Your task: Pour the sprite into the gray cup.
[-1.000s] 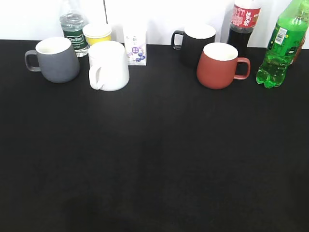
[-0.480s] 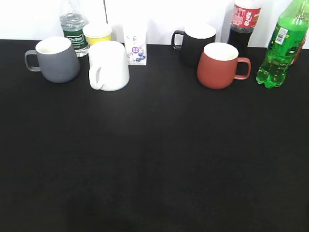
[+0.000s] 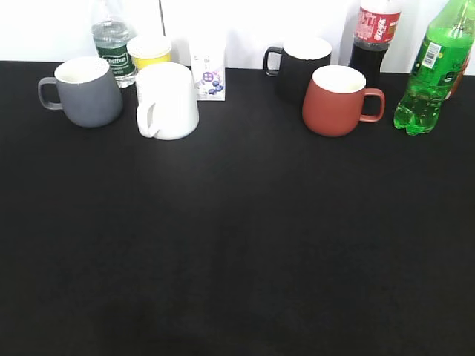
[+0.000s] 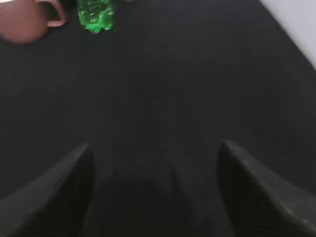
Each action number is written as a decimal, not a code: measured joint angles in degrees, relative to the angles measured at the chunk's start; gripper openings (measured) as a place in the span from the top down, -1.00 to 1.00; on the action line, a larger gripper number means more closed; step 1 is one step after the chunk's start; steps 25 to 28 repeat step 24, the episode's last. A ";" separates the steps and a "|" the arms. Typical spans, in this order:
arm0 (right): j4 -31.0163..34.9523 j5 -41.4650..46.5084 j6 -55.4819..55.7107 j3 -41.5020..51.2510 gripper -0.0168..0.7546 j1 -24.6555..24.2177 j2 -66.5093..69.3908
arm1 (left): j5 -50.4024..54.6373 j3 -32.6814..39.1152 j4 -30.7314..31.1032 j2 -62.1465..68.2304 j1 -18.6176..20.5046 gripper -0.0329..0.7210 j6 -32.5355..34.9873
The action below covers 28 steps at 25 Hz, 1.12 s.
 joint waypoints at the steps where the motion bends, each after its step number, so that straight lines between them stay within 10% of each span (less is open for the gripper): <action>1: 0.05 0.00 0.00 0.00 -0.56 0.00 -0.05 | 0.00 0.00 0.04 -0.06 0.14 -0.21 0.00; 28: 0.05 0.00 0.00 0.00 -0.56 0.00 -0.05 | 0.00 0.00 0.17 -0.06 0.18 -0.21 0.00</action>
